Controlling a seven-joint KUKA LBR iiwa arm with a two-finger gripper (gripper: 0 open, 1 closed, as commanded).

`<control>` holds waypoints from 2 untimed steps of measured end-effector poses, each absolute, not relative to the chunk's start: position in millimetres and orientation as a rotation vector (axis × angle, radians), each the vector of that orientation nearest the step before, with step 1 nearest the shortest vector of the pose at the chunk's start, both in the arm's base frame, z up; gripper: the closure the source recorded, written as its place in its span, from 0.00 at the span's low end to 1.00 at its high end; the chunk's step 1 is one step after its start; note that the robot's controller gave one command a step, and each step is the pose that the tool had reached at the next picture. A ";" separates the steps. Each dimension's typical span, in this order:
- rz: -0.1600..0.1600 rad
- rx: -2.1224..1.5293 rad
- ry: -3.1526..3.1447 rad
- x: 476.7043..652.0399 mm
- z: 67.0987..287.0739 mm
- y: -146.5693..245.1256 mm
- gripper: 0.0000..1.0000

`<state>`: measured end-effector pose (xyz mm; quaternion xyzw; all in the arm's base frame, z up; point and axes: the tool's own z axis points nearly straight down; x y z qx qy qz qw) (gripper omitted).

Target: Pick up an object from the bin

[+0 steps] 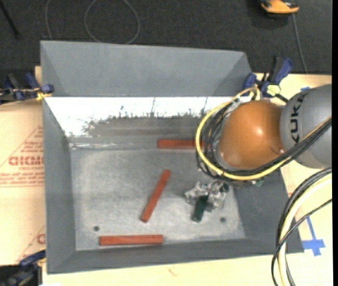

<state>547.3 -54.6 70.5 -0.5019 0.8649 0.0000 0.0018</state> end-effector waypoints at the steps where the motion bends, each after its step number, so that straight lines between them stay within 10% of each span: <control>1: -0.011 -1.576 2.707 562.0 198.9 -66.4 1.00; 2: -0.008 -1.975 2.435 592.2 275.9 -94.7 1.00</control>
Offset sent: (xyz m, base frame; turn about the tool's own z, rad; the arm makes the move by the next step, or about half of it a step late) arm 0.0117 -0.0106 0.1231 -0.0063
